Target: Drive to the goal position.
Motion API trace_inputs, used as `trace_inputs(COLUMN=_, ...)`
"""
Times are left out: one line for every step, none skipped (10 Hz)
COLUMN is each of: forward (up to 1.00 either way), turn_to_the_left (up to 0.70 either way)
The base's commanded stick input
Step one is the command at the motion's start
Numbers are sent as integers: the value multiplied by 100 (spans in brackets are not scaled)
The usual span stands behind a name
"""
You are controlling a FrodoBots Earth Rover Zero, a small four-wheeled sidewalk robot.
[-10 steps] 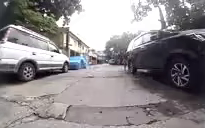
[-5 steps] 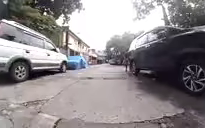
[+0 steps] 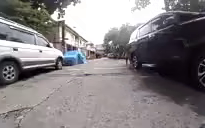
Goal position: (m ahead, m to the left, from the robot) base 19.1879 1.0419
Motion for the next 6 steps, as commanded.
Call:
trace_inputs(forward=70, turn_to_the_left=0)
trace_inputs(forward=70, turn_to_the_left=0)
trace_inputs(forward=70, turn_to_the_left=0)
trace_inputs(forward=70, turn_to_the_left=0)
trace_inputs(forward=70, turn_to_the_left=0)
trace_inputs(forward=70, turn_to_the_left=0)
